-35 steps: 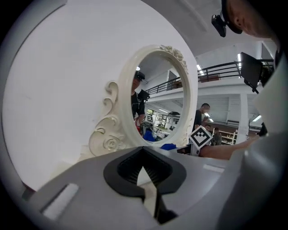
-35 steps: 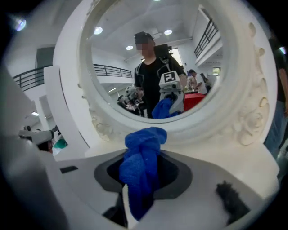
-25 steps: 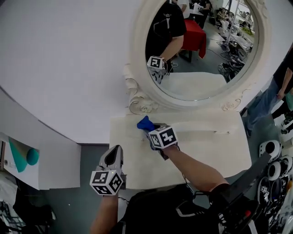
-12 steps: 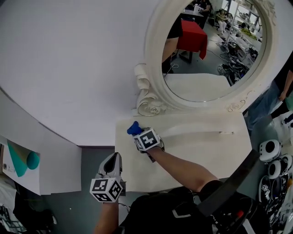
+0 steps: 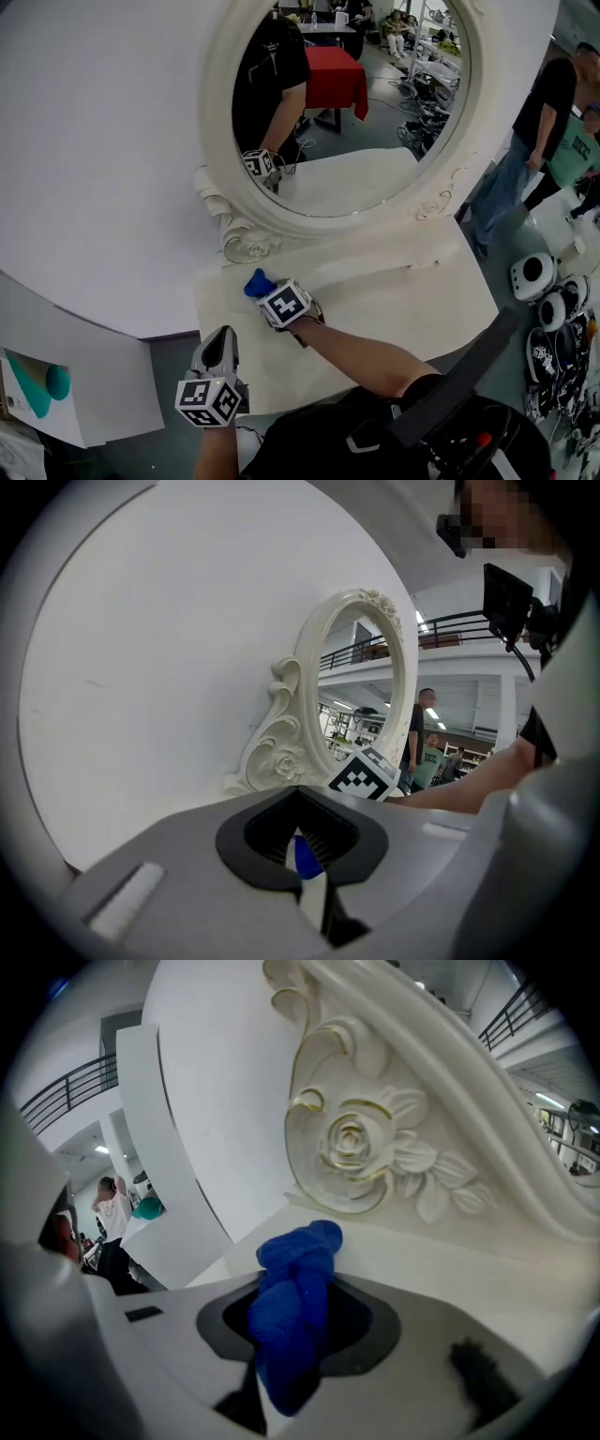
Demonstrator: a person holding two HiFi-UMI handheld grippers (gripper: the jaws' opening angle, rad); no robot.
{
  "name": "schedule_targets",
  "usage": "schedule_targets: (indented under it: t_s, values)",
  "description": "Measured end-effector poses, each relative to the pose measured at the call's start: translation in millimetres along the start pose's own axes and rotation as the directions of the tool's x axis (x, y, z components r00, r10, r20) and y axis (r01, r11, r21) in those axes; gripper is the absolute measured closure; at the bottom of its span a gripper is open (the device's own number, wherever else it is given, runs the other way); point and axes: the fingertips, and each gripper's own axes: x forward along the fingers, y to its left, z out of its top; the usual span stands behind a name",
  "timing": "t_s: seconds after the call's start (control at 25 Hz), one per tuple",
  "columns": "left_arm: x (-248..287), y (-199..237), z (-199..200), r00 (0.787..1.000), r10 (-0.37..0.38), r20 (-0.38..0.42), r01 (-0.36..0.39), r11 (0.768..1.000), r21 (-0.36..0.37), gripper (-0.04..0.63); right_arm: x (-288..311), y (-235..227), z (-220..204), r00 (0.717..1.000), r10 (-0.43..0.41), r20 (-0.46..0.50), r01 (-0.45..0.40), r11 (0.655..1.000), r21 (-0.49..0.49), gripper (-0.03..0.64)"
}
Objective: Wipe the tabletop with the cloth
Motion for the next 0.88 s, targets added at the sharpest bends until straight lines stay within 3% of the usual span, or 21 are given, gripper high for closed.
schedule_targets:
  t_s: [0.56,0.88]
  values:
    - [74.0,-111.0,5.8,0.993,-0.112,-0.046,0.113,0.993,0.018,0.588,-79.2,-127.9,-43.0,0.998,-0.068,0.008,0.066,0.986,0.153,0.486]
    - [109.1,-159.3,4.3,0.989,-0.140,-0.055,0.141,0.990,0.021,0.588,-114.1,-190.0,-61.4,0.995,-0.100,0.020,0.094,0.973,0.209,0.486]
